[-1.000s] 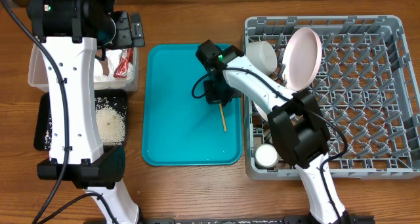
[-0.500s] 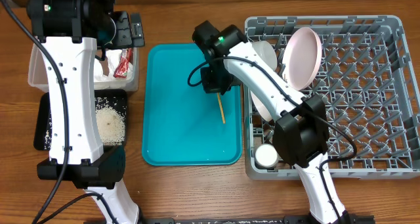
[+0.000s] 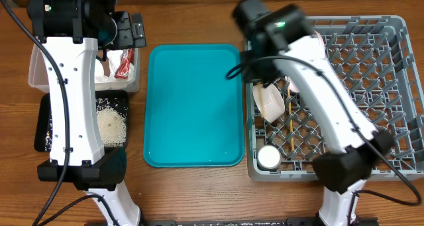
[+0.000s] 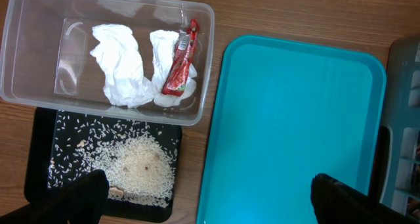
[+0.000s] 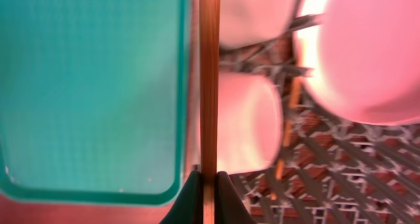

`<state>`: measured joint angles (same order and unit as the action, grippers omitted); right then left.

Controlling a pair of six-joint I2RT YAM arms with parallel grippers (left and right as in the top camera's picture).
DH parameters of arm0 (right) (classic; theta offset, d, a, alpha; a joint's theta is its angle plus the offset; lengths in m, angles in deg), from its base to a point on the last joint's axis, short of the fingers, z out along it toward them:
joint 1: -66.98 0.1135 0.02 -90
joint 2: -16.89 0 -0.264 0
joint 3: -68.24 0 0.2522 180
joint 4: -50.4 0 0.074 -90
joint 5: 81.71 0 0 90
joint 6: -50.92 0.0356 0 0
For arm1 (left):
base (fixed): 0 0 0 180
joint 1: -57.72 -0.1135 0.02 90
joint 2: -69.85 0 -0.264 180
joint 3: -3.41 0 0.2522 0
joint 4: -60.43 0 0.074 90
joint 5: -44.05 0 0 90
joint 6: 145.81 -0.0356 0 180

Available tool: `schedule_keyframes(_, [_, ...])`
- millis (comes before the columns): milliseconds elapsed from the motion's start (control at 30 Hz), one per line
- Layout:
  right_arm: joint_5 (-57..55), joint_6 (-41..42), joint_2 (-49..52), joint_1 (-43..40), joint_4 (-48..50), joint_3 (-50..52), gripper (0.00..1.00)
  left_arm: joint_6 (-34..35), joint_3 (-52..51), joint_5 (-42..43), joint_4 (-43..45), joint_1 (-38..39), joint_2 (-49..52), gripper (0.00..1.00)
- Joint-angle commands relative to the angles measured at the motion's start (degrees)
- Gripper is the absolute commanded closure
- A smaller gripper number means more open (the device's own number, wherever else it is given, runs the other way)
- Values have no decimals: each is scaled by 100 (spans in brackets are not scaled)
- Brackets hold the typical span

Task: Sort waste into correct bins and load items into the dishwasher
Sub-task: 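Carry the second chopstick into the rack and release it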

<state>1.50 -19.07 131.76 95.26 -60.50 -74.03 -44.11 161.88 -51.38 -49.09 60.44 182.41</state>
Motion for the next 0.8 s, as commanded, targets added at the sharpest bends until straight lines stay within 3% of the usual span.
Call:
schedule_keyframes(0, [-262,103,-201,-328,9,258,96,55,118,-55,17,-13,-120,0])
schedule_keyframes(333, [-374,407,-457,-922,31,2041,96,55,118,-55,17,-13,-120,0])
schedule_keyframes(667, [-557,400,-457,-929,254,2911,96,55,118,-55,17,-13,-120,0])
schedule_keyframes(700, [-575,396,-457,-929,243,2940,94,55,118,-55,17,-13,-120,0])
schedule_keyframes(767, [-623,376,-457,-929,223,2968,74,55,118,-55,17,-13,-120,0])
